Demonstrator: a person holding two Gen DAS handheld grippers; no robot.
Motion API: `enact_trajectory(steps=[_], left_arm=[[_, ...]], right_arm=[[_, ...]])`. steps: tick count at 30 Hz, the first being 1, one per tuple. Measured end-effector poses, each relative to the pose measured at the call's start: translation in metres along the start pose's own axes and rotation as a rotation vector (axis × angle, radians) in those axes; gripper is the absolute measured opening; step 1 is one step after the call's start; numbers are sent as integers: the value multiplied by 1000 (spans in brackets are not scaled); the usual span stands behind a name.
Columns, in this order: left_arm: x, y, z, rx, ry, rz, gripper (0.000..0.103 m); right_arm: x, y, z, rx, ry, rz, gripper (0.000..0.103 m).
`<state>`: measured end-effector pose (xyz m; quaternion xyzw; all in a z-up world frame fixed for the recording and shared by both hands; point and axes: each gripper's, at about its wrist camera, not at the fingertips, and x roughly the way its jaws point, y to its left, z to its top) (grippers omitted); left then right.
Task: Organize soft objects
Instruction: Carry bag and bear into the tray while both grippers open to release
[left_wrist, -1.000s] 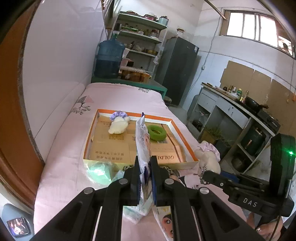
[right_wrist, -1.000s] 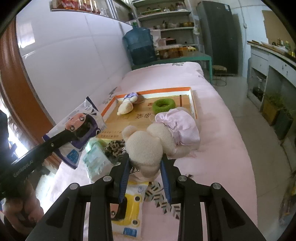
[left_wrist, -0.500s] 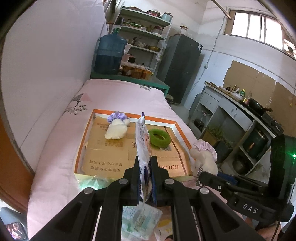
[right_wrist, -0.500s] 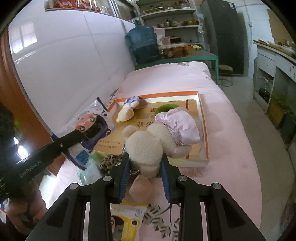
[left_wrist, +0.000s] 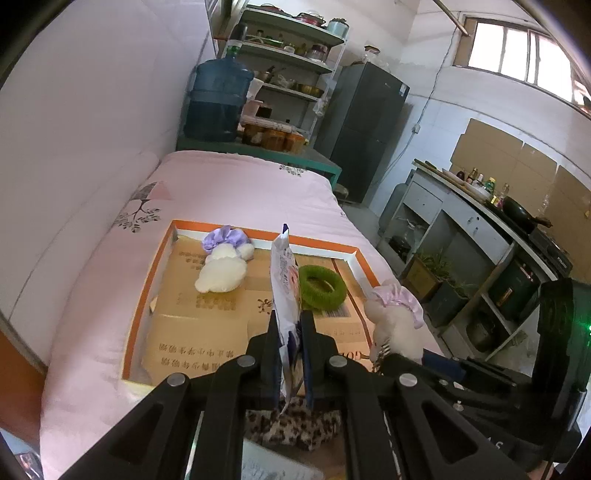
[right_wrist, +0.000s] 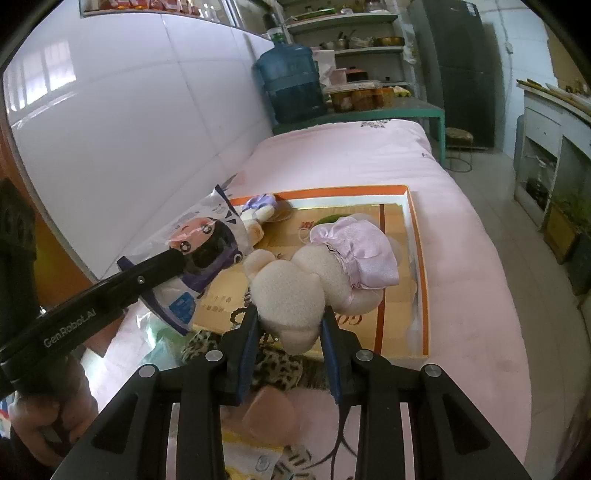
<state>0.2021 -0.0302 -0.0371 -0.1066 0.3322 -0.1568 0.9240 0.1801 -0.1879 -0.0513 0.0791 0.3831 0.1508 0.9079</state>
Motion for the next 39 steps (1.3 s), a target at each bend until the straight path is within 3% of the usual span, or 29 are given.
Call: enact_trajectory(steps=[17,29,32,36,39], left_arm=[[48,3,10,-42,50,-25,9],[77,21,3,-154,127,-82,10],[83,27,2,-194,157,-96,15],[83,28,2,-205,161,-99,39],[76,26,2,-197,141,-81,47]], right_arm=[[47,-21,17,3,48,-1,33],[78,-32,15,8,90,-18,34],[80,-31,14,-8,85,-19,37],[80,-30,13,-12,81,-23,39],[77,-29,11,-12,78,-26,45]])
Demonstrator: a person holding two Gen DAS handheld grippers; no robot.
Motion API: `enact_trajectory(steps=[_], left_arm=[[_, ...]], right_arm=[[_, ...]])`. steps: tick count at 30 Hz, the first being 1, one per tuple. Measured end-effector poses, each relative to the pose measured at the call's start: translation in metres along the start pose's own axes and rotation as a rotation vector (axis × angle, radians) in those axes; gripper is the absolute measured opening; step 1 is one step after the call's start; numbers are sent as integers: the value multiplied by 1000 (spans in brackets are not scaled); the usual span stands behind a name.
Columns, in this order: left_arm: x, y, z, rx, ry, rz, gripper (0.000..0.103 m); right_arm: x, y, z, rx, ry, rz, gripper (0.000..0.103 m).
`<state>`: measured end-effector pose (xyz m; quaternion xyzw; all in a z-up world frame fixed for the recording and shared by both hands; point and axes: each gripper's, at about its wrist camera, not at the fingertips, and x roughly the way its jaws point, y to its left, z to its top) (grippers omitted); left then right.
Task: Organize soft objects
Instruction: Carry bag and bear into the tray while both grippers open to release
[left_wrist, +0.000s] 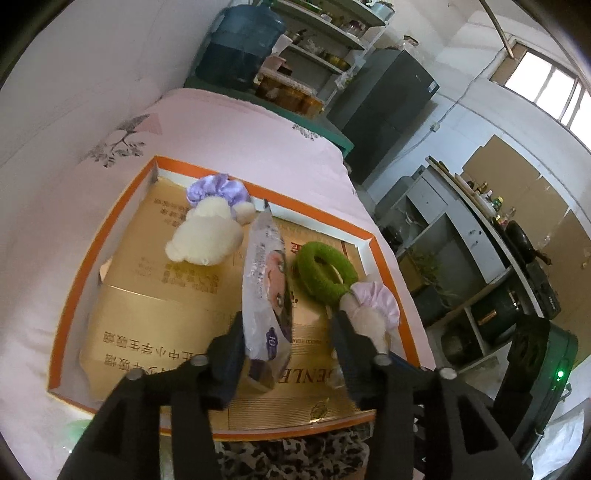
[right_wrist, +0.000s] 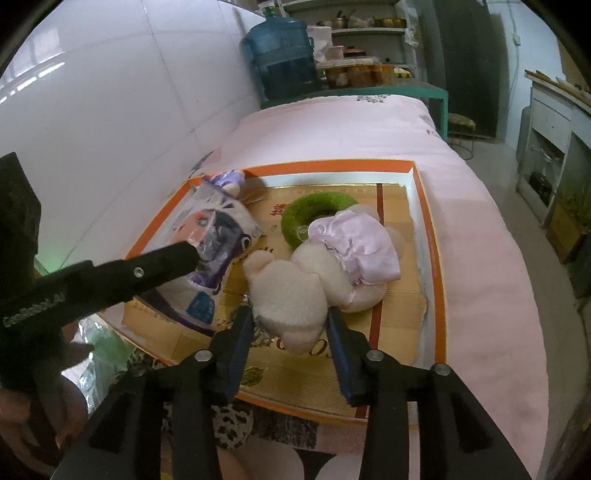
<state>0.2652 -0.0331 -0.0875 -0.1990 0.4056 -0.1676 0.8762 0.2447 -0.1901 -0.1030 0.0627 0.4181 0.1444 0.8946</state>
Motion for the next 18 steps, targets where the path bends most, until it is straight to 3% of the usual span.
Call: enact_trajectory(steps=[5,18], left_arm=[[-13,-1,0,3,-28,14,47],[-66,-14,-10,90,-144,96,47]], right_arm=[[-10,0,0,10,-16,6,52],[-54,14,-13,19,-55,15,53]])
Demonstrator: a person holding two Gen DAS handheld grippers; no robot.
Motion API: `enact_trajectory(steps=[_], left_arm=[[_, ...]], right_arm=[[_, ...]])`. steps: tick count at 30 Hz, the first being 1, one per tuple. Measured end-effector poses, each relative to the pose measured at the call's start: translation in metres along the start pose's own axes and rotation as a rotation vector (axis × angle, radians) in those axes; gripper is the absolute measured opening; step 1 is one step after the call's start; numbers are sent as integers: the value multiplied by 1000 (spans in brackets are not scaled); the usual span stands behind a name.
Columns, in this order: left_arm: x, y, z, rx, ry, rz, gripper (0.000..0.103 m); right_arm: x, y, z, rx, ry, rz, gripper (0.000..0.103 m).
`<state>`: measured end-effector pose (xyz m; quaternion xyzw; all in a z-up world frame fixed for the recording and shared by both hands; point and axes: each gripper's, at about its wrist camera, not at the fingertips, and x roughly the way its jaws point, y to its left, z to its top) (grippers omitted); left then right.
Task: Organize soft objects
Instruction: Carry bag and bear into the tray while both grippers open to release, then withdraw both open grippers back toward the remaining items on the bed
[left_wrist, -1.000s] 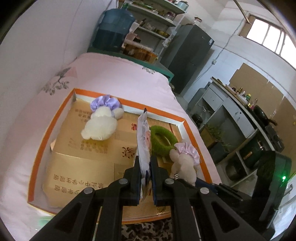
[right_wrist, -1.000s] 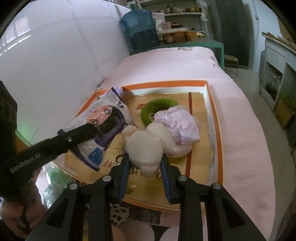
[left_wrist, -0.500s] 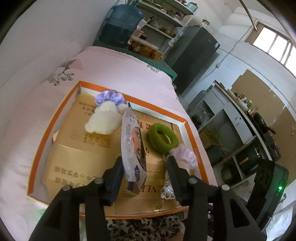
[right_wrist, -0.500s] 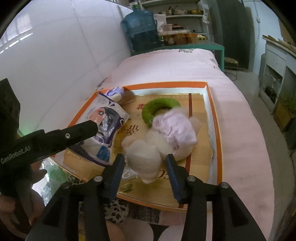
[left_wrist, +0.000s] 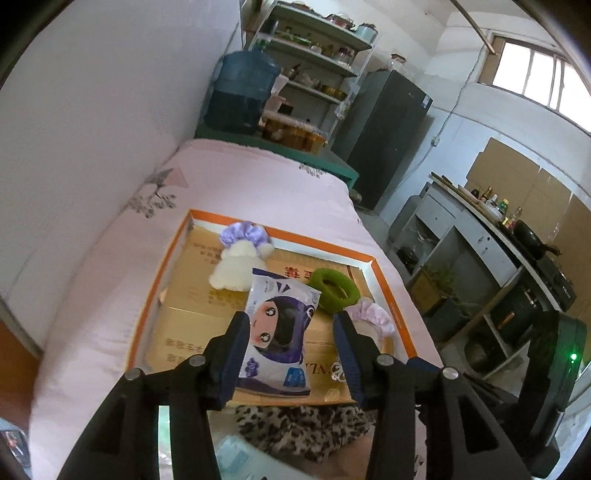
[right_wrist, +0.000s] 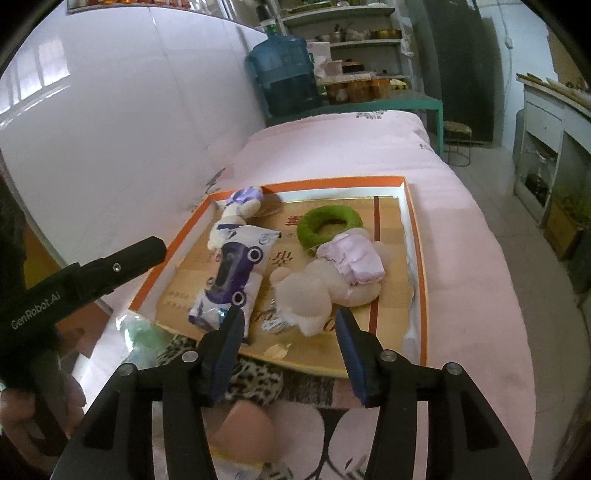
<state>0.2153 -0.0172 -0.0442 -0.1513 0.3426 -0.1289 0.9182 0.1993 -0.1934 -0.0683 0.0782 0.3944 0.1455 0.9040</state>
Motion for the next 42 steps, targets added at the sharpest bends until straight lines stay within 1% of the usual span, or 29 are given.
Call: enact_trajectory(steps=[5,10,18,28,37,42], left_arm=[[-23,-5,-3,52,-36,44,47],[-42,-6,-9,76,-62,75,47],[-65,-8,-20,118,-64,84,47],[-93,-3,-31,128,-92,96,47],[-112,-3,-42,146,-114,103,47],[-124,-2,-49,157,-137,117,47]], right_arm=[[-16,8,-6,0,-12,6,53],[-31,16,-12,-7,-18,6,53],[-52,32,-22,-29,-31,1,53],[-73,49,-37,-43,-32,-2,53],[-88,56,-51,-18,-29,14,53],[-95,60,-59,-18,-32,7,53]])
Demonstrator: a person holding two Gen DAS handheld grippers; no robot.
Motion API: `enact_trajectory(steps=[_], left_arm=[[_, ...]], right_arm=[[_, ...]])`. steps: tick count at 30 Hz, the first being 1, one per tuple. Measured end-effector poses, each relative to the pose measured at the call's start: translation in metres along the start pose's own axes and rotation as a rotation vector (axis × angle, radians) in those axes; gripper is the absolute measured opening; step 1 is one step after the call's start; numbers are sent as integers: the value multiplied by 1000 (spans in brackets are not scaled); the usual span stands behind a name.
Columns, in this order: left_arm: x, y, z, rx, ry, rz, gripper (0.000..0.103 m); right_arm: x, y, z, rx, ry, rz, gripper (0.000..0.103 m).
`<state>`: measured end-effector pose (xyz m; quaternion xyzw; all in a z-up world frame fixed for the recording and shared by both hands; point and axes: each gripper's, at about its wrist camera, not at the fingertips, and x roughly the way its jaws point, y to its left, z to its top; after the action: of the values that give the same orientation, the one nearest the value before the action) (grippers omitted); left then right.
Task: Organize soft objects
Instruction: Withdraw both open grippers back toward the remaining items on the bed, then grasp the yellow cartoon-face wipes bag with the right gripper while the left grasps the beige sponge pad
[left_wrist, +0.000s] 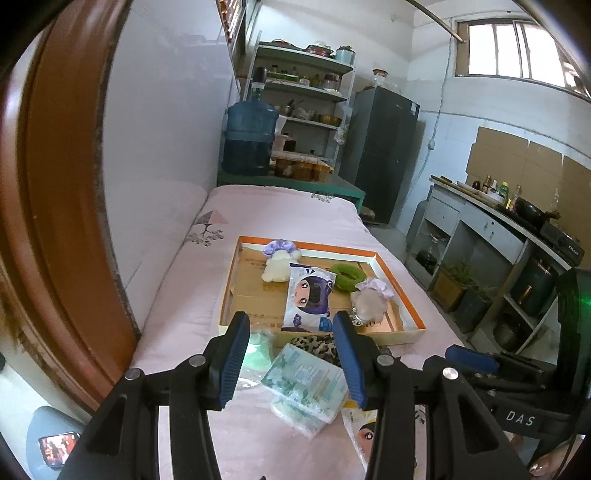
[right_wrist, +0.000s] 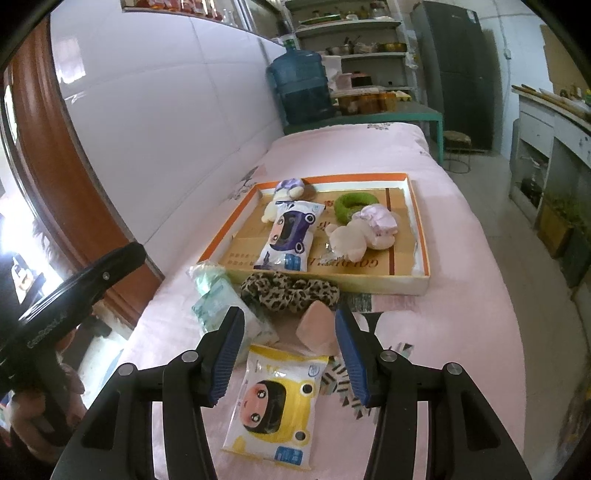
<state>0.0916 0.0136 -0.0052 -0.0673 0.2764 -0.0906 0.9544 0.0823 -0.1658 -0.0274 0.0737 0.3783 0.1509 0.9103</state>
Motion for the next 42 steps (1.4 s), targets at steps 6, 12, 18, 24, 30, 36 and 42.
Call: enact_trajectory(steps=[6,12,18,24,30,36,42], left_arm=[[-9,2,-7,-11,-12,-2,47],[-14,0,-17,-16,-12,-26,47],[-12,-6,-30,-2,13,-40,47],[-11,-13,-45,21,36,-58,47],[-9,-7,-56,-1,59,-61,47],[-11,1,-62,-19,63,-50,47],[-8,7,-66,-31,76,-48,47]], right_arm=[[-1,6,-11,-10,11,-3,53],[2,8,-26,-31,38,-21,53],[9,3,-37,-24,72,-31,53],[16,5,-47,-10,110,4,54],[31,13,-57,18,157,40,75],[49,16,-65,47,213,-6,76],[67,18,-70,42,275,-50,76]])
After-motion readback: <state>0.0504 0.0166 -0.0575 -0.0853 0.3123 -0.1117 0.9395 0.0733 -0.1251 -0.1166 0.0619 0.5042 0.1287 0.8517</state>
